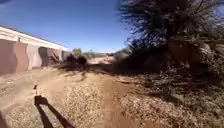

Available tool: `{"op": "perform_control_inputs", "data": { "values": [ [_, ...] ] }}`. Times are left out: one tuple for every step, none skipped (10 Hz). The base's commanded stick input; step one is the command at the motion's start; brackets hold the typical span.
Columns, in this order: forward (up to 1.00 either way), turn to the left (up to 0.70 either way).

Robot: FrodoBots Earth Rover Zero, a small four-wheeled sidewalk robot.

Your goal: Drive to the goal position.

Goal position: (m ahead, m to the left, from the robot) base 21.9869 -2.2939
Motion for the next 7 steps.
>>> {"op": "perform_control_inputs", "data": {
  "values": [
    [0.50, 0.00],
    [0.50, 0.00],
    [0.50, 0.00],
    [0.50, 0.00],
    [0.50, 0.00],
    [0.50, 0.00],
    [0.50, 0.00]
  ]
}}
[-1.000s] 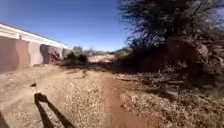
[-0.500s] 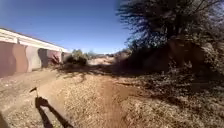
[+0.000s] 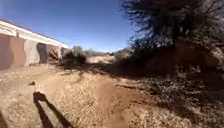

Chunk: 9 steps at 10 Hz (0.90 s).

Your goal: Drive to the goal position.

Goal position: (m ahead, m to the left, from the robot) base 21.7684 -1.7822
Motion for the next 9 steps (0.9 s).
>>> {"op": "perform_control_inputs", "data": {
  "values": [
    [0.50, 0.00],
    [0.50, 0.00],
    [0.50, 0.00],
    [0.50, 0.00],
    [0.50, 0.00],
    [0.50, 0.00],
    [0.50, 0.00],
    [0.50, 0.00],
    [0.50, 0.00]
  ]
}}
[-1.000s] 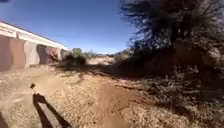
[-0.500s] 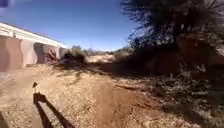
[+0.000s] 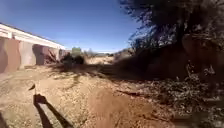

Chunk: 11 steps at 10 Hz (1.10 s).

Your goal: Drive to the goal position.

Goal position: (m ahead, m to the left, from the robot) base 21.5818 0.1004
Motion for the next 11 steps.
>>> {"op": "perform_control_inputs", "data": {
  "values": [
    [0.50, 0.00],
    [0.50, 0.00],
    [0.50, 0.00],
    [0.50, 0.00],
    [0.50, 0.00],
    [0.50, 0.00],
    [0.50, 0.00],
    [0.50, 0.00],
    [0.50, 0.00],
    [0.50, 0.00],
    [0.50, 0.00]
  ]
}}
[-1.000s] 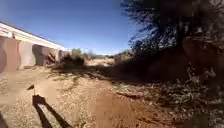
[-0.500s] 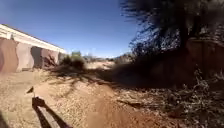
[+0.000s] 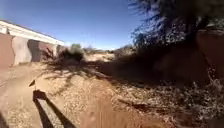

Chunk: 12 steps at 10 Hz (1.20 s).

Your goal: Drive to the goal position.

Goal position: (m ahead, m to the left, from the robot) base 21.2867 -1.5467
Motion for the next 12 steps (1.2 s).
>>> {"op": "perform_control_inputs", "data": {
  "values": [
    [0.50, 0.00],
    [0.50, 0.00],
    [0.50, 0.00],
    [0.50, 0.00],
    [0.50, 0.00],
    [0.50, 0.00],
    [0.50, 0.00],
    [0.50, 0.00],
    [0.50, 0.00],
    [0.50, 0.00],
    [0.50, 0.00],
    [0.50, 0.34]
  ]
}}
